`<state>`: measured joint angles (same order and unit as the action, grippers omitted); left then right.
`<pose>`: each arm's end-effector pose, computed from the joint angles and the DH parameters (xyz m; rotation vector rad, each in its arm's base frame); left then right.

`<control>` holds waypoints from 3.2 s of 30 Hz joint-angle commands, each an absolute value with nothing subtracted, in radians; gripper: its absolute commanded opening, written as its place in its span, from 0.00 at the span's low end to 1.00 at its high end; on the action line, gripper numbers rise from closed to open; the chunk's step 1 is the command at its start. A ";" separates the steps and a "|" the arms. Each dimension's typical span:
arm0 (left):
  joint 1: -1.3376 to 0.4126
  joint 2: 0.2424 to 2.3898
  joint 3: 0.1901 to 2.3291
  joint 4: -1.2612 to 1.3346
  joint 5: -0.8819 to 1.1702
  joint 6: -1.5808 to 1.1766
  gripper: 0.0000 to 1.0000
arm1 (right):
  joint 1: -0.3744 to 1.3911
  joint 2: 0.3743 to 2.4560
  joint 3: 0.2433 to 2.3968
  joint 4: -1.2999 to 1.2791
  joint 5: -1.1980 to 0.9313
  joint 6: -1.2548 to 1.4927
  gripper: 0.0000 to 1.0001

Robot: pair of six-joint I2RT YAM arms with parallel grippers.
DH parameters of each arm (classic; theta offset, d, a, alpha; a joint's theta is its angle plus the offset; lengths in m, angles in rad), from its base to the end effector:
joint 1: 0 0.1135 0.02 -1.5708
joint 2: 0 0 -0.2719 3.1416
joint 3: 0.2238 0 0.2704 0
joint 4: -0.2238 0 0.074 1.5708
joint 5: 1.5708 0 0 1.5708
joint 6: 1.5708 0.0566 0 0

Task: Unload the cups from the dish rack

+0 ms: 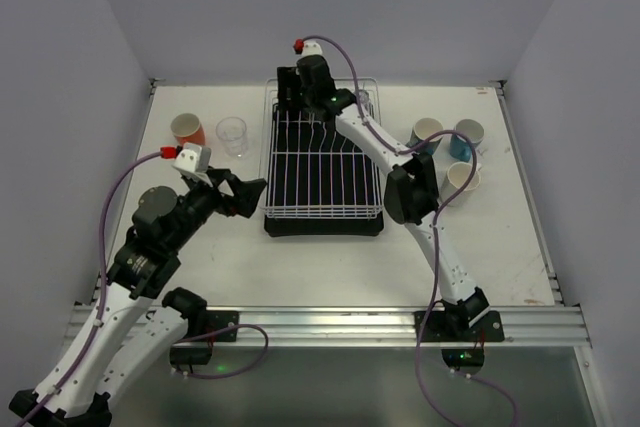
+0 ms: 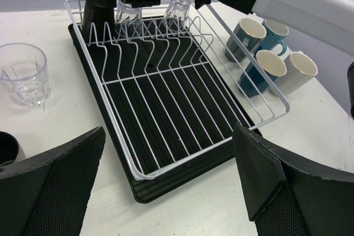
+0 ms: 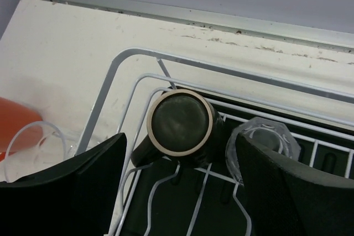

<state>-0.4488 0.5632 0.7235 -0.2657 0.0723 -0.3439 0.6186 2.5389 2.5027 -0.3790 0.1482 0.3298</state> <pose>0.1519 -0.0777 0.3463 0.1459 1.7125 -0.6540 0.5170 0.3577 0.2656 -0.1929 2.0020 0.4654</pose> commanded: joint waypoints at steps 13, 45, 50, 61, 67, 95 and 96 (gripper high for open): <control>-0.491 0.534 0.733 -0.270 0.038 -0.325 1.00 | 0.630 2.608 2.588 -0.288 0.199 0.331 0.73; -0.491 1.389 1.218 -0.136 -0.144 -0.407 0.82 | 0.445 1.418 1.298 0.222 -0.121 0.525 0.34; -0.480 1.677 1.502 -0.141 -0.199 -0.315 0.77 | 0.443 1.237 1.051 0.250 -0.153 0.515 0.30; -0.428 2.118 1.999 -0.313 -0.304 -0.204 0.74 | 0.443 1.051 0.900 0.244 -0.178 0.479 0.34; -0.400 2.203 2.039 -0.307 -0.304 -0.193 0.70 | 0.442 1.077 0.911 0.241 -0.196 0.476 0.35; -0.365 2.073 2.002 -0.213 -0.160 -0.205 0.13 | 0.445 1.158 0.948 0.271 -0.305 0.573 0.71; -0.365 2.051 1.993 -0.204 -0.150 -0.210 0.12 | 0.445 1.163 0.948 0.282 -0.319 0.587 0.73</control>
<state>-0.3740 2.2299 1.9869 -0.3115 -0.1848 -0.2134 0.4442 1.1473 0.9100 0.2092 -0.2600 0.5388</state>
